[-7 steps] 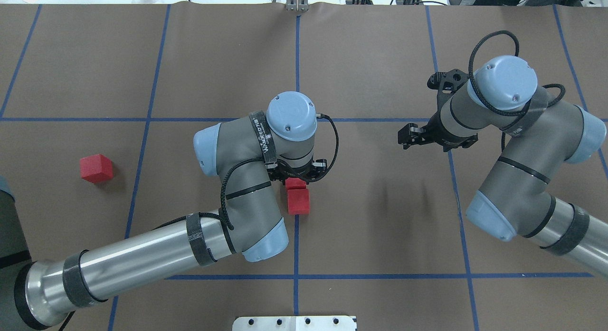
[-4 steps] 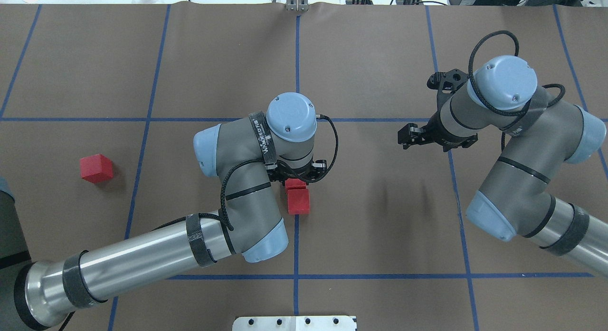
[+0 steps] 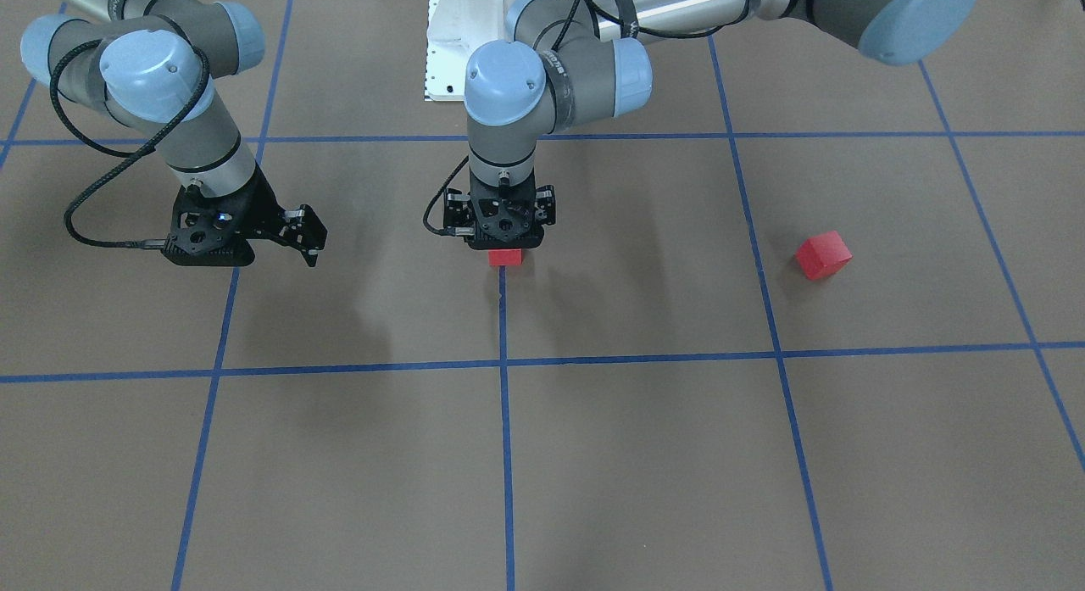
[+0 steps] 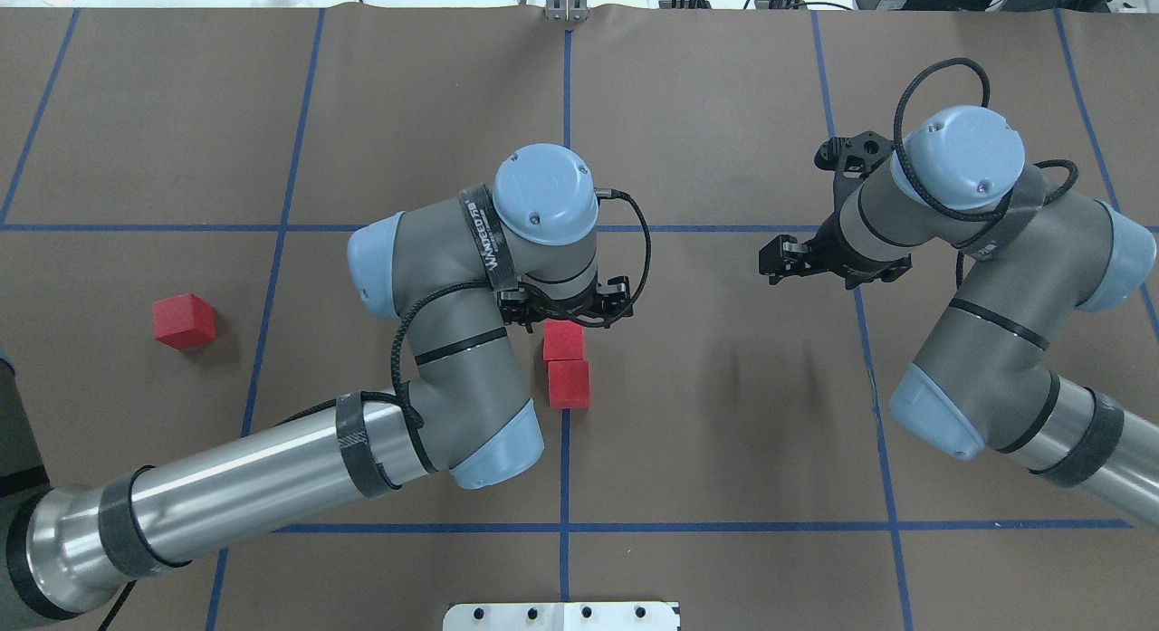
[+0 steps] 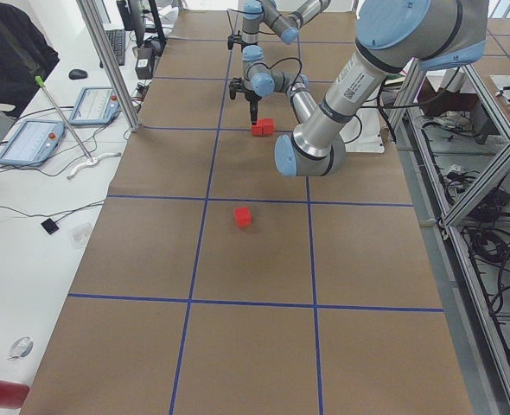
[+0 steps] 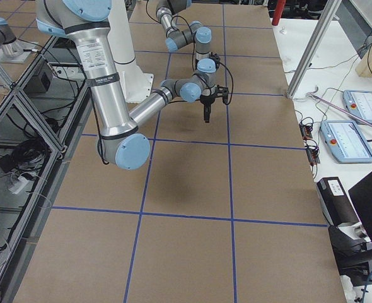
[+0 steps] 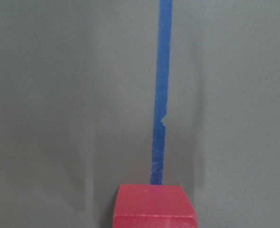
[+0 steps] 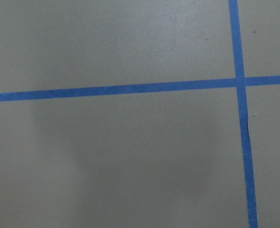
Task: Form red blocks into L shape at center
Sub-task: 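Open the left gripper and move it toward the last red cube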
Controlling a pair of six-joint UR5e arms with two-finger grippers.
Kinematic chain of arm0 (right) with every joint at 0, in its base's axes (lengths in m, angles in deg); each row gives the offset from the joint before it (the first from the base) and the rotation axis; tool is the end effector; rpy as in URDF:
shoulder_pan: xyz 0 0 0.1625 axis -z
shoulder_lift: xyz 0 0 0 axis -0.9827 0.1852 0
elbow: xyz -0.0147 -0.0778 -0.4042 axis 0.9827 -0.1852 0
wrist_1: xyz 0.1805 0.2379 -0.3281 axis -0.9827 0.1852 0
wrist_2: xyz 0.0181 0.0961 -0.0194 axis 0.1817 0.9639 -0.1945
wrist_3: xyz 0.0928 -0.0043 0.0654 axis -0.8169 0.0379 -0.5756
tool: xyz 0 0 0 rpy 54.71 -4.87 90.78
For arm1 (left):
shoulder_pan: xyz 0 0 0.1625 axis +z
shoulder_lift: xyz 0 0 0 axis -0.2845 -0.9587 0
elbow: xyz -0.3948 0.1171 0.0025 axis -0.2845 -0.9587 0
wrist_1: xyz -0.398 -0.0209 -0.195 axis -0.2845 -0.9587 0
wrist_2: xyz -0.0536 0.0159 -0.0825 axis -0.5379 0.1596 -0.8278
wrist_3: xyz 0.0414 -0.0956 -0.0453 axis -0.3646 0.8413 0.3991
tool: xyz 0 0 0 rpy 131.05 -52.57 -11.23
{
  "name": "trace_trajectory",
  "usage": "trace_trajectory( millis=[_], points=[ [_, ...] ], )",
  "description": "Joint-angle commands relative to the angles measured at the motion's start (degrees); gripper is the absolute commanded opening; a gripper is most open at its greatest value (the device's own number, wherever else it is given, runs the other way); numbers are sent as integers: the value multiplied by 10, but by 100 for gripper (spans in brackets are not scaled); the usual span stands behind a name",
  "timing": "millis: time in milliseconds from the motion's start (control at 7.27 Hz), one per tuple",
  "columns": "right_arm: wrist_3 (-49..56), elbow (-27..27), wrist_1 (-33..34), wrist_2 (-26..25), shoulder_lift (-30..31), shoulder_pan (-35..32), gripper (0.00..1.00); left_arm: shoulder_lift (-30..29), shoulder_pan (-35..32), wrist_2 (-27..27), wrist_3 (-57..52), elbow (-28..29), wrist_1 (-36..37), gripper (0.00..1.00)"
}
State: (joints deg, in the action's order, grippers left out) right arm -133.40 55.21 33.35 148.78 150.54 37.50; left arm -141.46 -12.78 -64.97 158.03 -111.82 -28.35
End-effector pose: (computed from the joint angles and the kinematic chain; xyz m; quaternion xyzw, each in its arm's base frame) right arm -0.4063 -0.4833 0.3337 0.0360 -0.3825 0.0524 0.9218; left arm 0.6205 -0.4560 0.1165 0.0027 0.4158 -0.0255 0.9091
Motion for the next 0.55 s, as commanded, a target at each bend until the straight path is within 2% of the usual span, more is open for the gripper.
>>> trace_trajectory(
  millis=[0,138,412],
  points=[
    [0,-1,0,0,1,-3,100,85,-39,-7,-8,-150,70,100],
    [0,0,0,0,2,-3,100,161,-68,-24,-64,-217,71,100],
    [-1,-1,0,-1,3,-3,100,316,-136,-44,-161,-292,50,100]
  ],
)
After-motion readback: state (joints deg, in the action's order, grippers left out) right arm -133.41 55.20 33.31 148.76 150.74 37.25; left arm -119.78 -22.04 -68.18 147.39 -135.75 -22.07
